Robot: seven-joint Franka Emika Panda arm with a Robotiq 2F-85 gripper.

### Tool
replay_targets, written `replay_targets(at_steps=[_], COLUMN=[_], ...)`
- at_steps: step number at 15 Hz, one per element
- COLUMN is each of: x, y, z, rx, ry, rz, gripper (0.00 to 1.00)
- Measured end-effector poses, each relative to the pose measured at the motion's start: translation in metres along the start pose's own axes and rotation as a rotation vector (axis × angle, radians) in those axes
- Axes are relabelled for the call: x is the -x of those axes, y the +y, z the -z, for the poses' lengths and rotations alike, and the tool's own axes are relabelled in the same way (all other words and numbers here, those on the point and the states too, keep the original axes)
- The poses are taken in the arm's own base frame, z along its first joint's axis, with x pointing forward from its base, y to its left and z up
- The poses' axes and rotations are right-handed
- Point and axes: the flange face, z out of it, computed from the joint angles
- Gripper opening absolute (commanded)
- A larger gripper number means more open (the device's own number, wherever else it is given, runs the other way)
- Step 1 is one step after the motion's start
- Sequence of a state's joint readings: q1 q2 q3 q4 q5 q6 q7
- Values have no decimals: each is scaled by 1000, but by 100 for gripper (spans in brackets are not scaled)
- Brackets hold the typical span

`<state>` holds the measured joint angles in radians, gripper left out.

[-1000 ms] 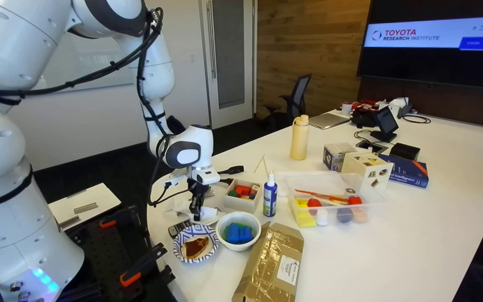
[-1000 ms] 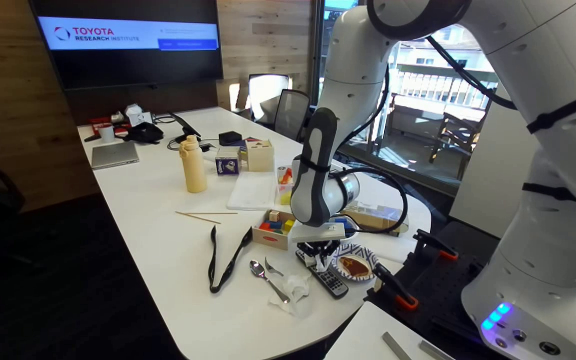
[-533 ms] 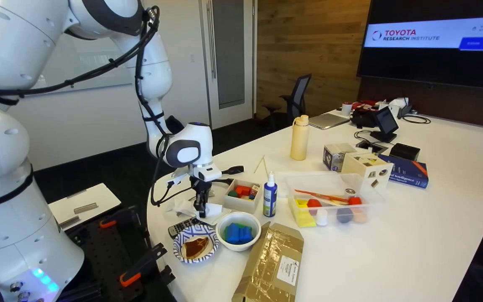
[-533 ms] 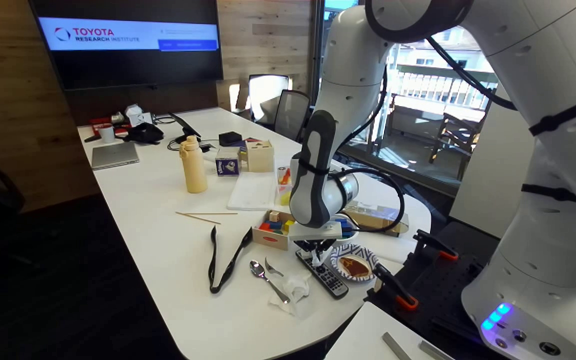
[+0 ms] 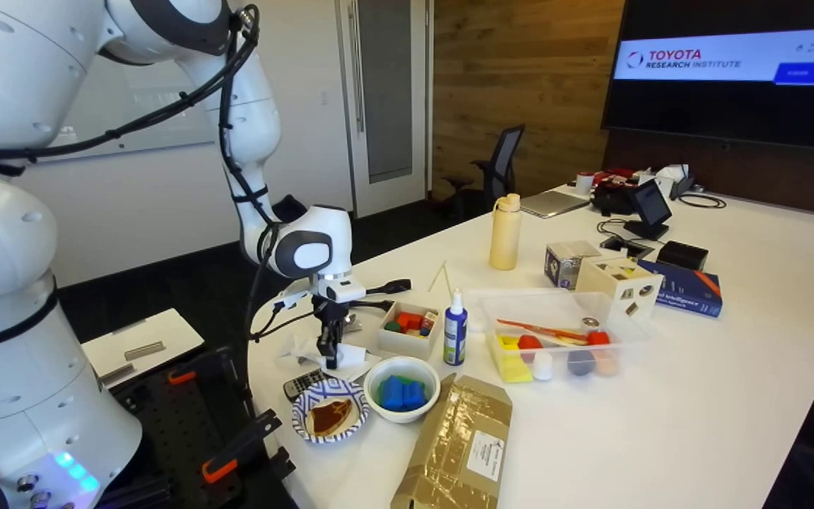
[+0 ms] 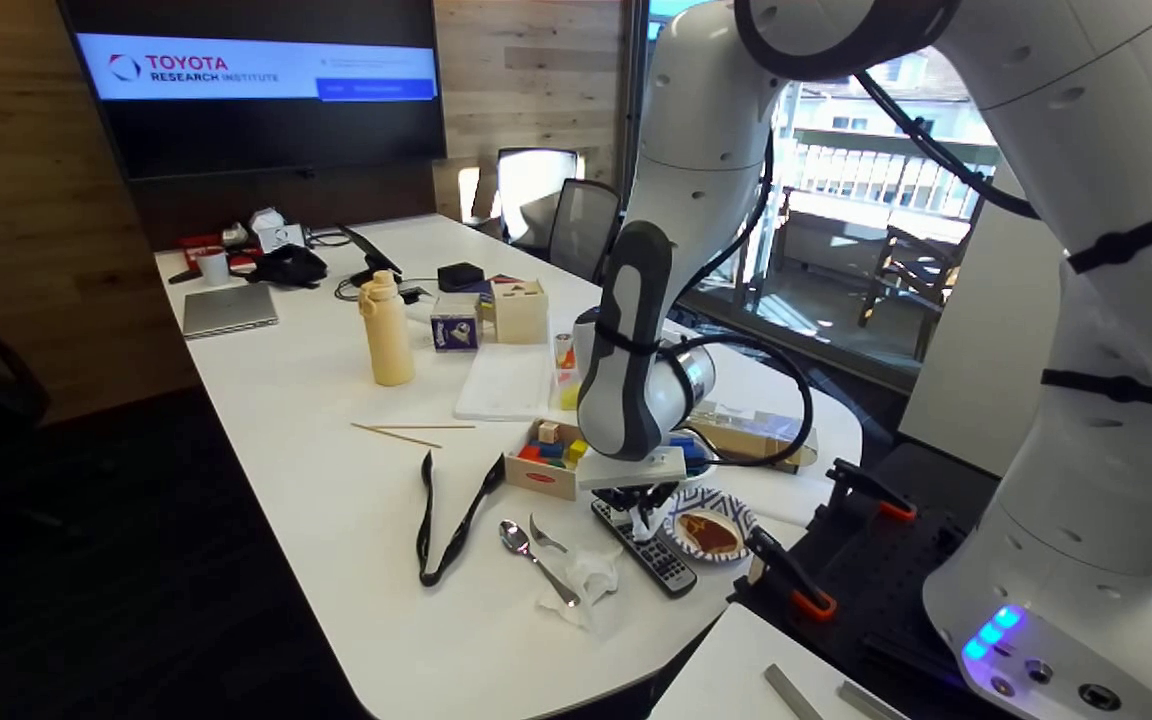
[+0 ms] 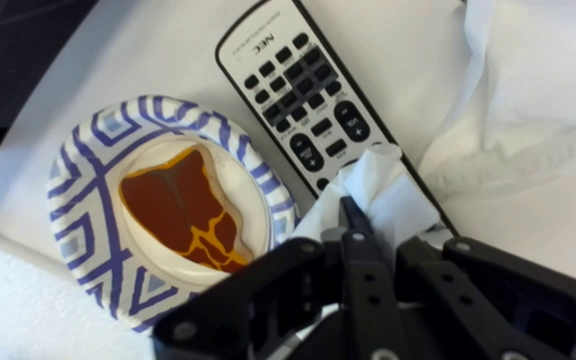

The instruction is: Use the paper towel to clean the remote

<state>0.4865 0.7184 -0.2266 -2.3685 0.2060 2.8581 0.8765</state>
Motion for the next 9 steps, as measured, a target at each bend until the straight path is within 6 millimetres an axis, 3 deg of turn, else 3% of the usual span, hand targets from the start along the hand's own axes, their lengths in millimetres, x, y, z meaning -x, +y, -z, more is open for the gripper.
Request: replay_targets(at_steps=[9], x=[32], y=[6], z=[-4], rx=[156], ry=[-143], rz=[59], gripper=[1])
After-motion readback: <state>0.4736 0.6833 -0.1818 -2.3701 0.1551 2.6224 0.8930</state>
